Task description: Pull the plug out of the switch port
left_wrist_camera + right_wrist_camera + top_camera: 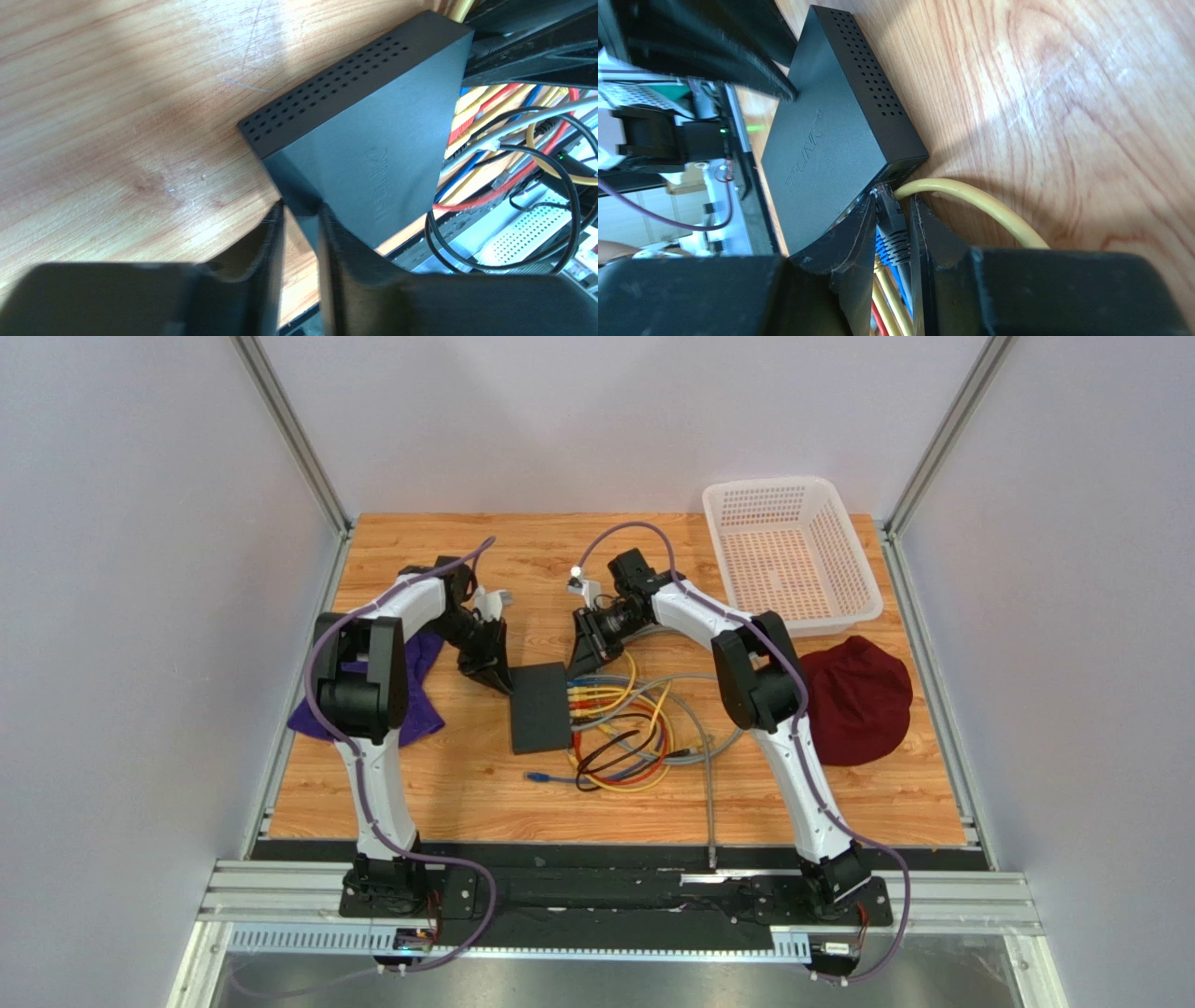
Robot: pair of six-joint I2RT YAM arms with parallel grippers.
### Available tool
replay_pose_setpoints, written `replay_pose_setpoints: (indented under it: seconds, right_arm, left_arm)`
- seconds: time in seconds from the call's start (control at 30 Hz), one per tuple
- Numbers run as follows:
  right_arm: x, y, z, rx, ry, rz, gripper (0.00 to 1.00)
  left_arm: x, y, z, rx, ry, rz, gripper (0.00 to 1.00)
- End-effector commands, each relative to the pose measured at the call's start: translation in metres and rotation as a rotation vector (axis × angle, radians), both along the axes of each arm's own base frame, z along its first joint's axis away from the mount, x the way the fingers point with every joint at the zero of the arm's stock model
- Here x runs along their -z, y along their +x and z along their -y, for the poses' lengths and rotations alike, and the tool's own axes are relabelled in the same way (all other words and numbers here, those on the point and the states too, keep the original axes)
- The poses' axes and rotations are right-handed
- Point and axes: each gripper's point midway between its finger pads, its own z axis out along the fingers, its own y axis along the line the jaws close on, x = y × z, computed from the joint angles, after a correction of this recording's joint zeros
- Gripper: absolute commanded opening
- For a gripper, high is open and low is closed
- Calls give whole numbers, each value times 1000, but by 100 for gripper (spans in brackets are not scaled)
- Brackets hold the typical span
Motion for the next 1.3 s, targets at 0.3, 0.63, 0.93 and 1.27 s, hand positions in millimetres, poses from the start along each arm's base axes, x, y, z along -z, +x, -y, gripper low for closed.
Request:
replay_pose_setpoints:
  seconds: [0.3,0.63,0.93,1.27]
  right_arm:
    - [37,6,36,16,-218,98,0]
    - [40,2,44,-48,-239,50,0]
    - [40,16,57,-56,-269,108,0]
    - [37,11,74,-117,-295,106,0]
  left_arm:
    - [-67,12,22,54,-117,218,0]
    - [-42,-22,75,92,-232,49,0]
    - [9,-18,61,27,-50,-72,0]
    - [31,-14,52,18,29,-104,0]
